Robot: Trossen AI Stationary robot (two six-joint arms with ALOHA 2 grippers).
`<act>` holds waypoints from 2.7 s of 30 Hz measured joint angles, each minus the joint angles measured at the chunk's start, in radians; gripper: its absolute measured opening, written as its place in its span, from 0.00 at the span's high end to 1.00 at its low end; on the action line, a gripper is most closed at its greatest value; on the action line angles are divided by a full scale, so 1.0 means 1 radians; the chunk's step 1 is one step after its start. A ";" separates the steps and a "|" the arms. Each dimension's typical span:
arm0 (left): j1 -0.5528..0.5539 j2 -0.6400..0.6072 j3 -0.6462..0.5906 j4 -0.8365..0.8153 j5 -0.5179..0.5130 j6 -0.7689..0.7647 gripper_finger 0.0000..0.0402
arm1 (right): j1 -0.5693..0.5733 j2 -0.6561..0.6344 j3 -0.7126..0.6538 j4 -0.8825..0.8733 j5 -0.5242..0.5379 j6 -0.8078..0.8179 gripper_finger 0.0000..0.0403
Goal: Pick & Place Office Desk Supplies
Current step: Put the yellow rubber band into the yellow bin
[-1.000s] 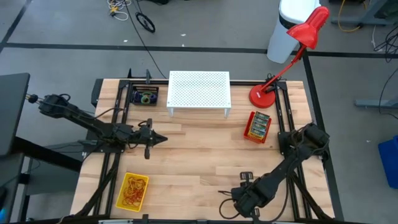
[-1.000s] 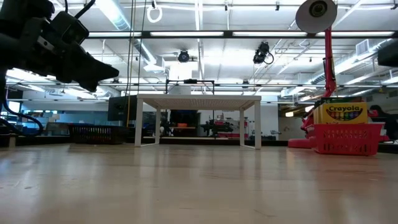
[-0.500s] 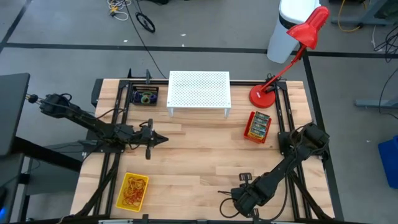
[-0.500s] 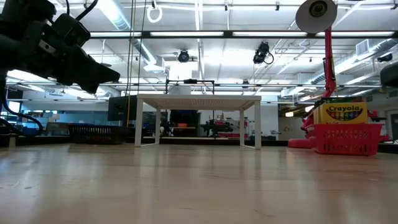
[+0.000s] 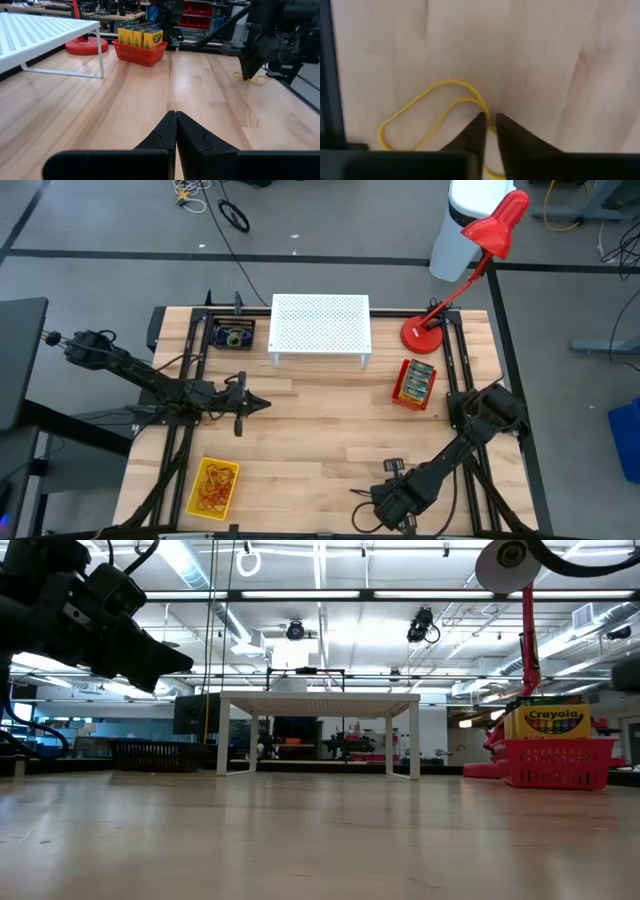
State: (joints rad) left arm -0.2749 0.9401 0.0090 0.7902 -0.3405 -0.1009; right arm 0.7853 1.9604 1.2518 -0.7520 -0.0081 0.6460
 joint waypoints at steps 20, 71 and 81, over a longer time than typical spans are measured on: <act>-0.027 0.077 0.071 0.001 -0.059 -0.084 0.81 | -0.185 0.002 0.232 -0.077 0.600 -0.152 0.99; -0.073 0.526 0.496 -0.164 -0.034 0.046 0.99 | -0.294 -0.048 0.233 0.496 0.956 -0.415 0.75; -0.200 0.281 0.575 -0.707 0.052 -0.181 0.99 | -0.249 -0.093 0.213 0.386 1.014 -0.407 0.73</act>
State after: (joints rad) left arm -0.4746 1.2207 0.5839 0.0831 -0.2882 -0.2814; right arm 0.5365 1.8671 1.4650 -0.3665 1.0060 0.2386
